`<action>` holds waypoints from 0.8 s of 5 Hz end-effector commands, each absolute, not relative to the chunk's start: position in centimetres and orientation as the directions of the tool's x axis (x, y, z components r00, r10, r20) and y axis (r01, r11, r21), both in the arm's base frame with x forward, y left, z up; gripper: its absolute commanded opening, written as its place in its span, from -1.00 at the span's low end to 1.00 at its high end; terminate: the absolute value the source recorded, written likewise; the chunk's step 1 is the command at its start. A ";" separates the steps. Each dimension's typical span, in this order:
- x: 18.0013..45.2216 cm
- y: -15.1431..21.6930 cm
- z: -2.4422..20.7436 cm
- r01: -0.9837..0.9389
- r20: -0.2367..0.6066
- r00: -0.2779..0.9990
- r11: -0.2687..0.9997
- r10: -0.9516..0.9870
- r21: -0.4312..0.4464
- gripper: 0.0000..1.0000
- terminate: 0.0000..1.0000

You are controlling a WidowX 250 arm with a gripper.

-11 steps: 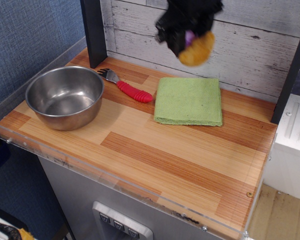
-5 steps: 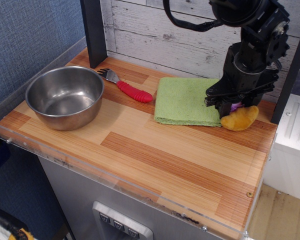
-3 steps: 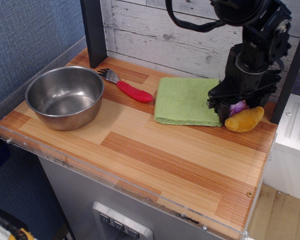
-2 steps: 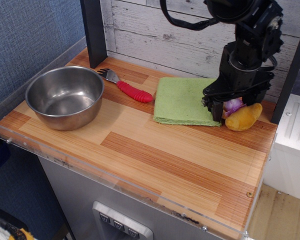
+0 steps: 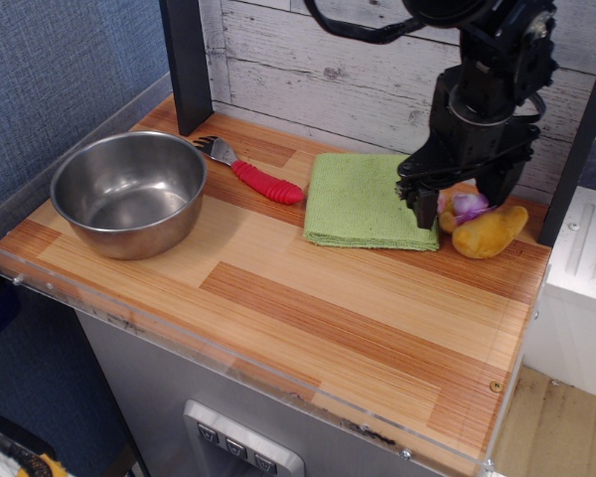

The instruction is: Take the vegetables from the pot and place it on the right top of the table.

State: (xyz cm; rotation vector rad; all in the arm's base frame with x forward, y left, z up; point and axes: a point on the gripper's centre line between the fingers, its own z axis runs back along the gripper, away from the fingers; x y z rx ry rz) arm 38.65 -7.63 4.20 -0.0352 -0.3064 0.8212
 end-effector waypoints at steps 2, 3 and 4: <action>35.2 -5.3 16.7 -0.693 0.396 0.503 0.632 0.769 -0.348 1.00 -1.00; 33.9 -4.2 18.1 -0.724 0.383 0.464 0.591 0.799 -0.356 1.00 -1.00; 33.9 -4.2 18.1 -0.724 0.383 0.464 0.591 0.799 -0.356 1.00 -1.00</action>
